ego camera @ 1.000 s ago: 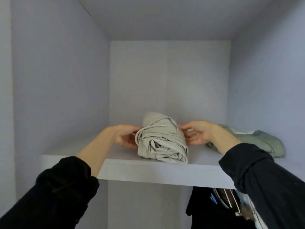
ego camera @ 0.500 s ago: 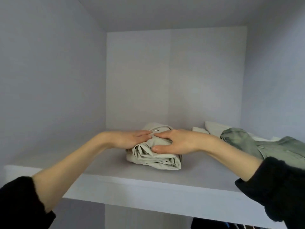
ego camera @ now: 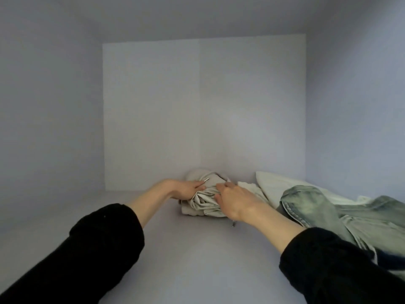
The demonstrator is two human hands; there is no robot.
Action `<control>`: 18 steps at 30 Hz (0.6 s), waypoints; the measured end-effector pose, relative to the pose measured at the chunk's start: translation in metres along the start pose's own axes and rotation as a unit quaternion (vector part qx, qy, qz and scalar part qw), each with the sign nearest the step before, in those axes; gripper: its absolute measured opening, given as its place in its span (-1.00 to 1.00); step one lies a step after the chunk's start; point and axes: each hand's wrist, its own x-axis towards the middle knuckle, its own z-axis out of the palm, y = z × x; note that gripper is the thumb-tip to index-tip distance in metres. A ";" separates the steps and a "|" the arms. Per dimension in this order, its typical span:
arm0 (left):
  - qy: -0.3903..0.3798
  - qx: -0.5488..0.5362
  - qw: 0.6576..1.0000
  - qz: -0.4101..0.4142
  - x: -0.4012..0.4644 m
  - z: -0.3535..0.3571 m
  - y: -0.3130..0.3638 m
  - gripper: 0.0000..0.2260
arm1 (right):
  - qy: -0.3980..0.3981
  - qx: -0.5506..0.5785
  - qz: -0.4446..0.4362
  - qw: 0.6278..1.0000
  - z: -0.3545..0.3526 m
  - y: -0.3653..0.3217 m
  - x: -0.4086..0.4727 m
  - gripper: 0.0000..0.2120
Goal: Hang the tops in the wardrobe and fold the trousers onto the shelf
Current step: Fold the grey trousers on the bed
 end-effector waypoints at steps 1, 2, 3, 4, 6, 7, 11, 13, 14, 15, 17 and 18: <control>-0.019 -0.004 1.000 -0.015 0.001 -0.002 0.003 -0.56 | -0.004 0.001 0.002 1.000 0.001 -0.001 0.000 -0.62; -0.030 -0.015 0.999 -0.020 -0.002 -0.001 0.005 -0.55 | -0.007 -0.001 0.003 1.000 0.001 -0.002 -0.001 -0.63; -0.033 -0.021 0.999 -0.011 -0.002 0.000 0.004 -0.55 | -0.009 -0.006 0.005 1.000 0.000 -0.003 -0.001 -0.64; -0.035 -0.028 0.999 -0.010 -0.004 0.000 0.003 -0.55 | -0.011 -0.013 0.008 1.000 -0.003 -0.003 -0.003 -0.66; -0.034 -0.025 0.999 0.000 -0.010 0.000 0.008 -0.53 | -0.015 -0.022 0.027 0.999 -0.013 -0.001 -0.004 -0.67; -0.037 -0.030 0.999 -0.001 -0.014 0.000 0.011 -0.48 | -0.019 -0.025 0.036 0.999 -0.017 -0.001 -0.006 -0.67; -0.021 0.048 0.999 -0.009 -0.028 -0.001 0.015 -0.51 | -0.027 -0.011 0.054 0.998 -0.023 0.000 -0.013 -0.64; -0.007 0.099 0.995 -0.012 -0.035 -0.003 0.013 -0.54 | -0.029 -0.010 0.052 0.998 -0.024 -0.003 -0.017 -0.63; -0.011 0.113 0.993 -0.014 -0.039 -0.004 0.013 -0.54 | -0.028 -0.001 0.046 0.999 -0.025 -0.003 -0.019 -0.63; -0.007 0.131 0.991 -0.015 -0.044 -0.005 0.014 -0.55 | -0.030 0.015 0.043 0.999 -0.026 -0.002 -0.020 -0.62; -0.002 0.184 0.983 -0.019 -0.052 -0.008 0.019 -0.56 | -0.043 0.048 0.037 0.997 -0.028 0.000 -0.020 -0.60; 0.005 0.204 0.979 -0.016 -0.056 -0.010 0.022 -0.57 | -0.050 0.066 0.034 0.996 -0.028 0.002 -0.020 -0.58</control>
